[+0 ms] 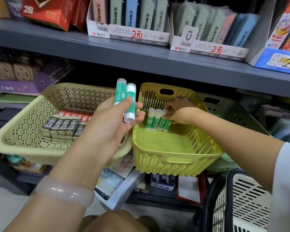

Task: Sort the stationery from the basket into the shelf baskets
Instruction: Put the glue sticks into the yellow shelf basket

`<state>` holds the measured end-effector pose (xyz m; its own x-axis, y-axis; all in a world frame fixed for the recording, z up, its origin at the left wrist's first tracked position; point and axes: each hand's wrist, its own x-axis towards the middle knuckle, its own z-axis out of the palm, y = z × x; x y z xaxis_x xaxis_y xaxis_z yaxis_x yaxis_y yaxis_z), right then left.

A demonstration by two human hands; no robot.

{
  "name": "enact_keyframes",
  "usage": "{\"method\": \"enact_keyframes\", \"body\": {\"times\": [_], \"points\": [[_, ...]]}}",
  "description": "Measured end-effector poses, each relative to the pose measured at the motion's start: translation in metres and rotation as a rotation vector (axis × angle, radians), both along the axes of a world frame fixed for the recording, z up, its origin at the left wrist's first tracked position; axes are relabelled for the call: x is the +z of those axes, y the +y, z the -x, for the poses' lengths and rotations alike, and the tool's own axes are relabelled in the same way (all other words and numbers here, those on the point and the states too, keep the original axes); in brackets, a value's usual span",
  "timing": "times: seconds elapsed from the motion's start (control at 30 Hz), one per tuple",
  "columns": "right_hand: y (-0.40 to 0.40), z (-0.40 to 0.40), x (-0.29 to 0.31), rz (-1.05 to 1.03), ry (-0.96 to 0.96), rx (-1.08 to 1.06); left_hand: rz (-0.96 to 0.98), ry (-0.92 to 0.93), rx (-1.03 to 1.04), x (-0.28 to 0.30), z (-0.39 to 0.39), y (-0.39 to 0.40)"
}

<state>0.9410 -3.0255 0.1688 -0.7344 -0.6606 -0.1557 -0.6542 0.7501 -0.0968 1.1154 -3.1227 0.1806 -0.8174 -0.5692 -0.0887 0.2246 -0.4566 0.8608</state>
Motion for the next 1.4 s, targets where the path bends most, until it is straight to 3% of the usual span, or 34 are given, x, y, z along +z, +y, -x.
{"method": "enact_keyframes", "body": {"times": [0.4, 0.5, 0.57, 0.63, 0.7, 0.77, 0.9, 1.03, 1.1, 1.23, 1.3, 1.4], "points": [[0.000, 0.005, -0.004, -0.006, -0.012, -0.019, -0.009, 0.000, -0.010, -0.001, -0.001, -0.001], [0.001, 0.002, 0.006, -0.106, 0.098, -0.031, -0.008, 0.001, -0.018, -0.002, -0.001, 0.000], [0.001, -0.003, 0.017, -0.043, 0.184, -0.022, -0.010, 0.004, -0.022, -0.002, 0.000, 0.000], [0.001, -0.016, 0.026, 0.297, 0.021, 0.026, -0.005, 0.003, -0.024, -0.002, 0.000, 0.001], [0.000, -0.036, 0.033, 0.681, -0.393, 0.062, 0.038, -0.012, -0.041, -0.003, 0.001, 0.002], [0.000, -0.050, 0.037, 0.822, -0.707, 0.116, 0.084, -0.026, -0.079, -0.003, 0.001, 0.004], [0.001, -0.052, 0.037, 0.859, -0.867, 0.153, 0.125, -0.030, -0.100, -0.004, 0.001, 0.007], [0.019, -0.036, 0.038, 1.025, -0.898, -0.086, 0.209, -0.087, 0.037, -0.009, 0.001, 0.002], [0.032, -0.024, 0.038, 0.923, -0.689, -0.143, 0.269, -0.131, 0.077, -0.012, 0.000, -0.001], [0.043, -0.003, 0.035, 0.211, -0.028, -0.040, 0.292, -0.173, 0.069, -0.012, 0.001, -0.001], [0.038, 0.001, 0.030, -0.004, 0.082, -0.031, 0.275, -0.173, 0.062, -0.012, 0.001, -0.001], [0.029, 0.004, 0.020, -0.098, 0.108, -0.035, 0.250, -0.166, 0.049, -0.012, 0.002, 0.000]]}}
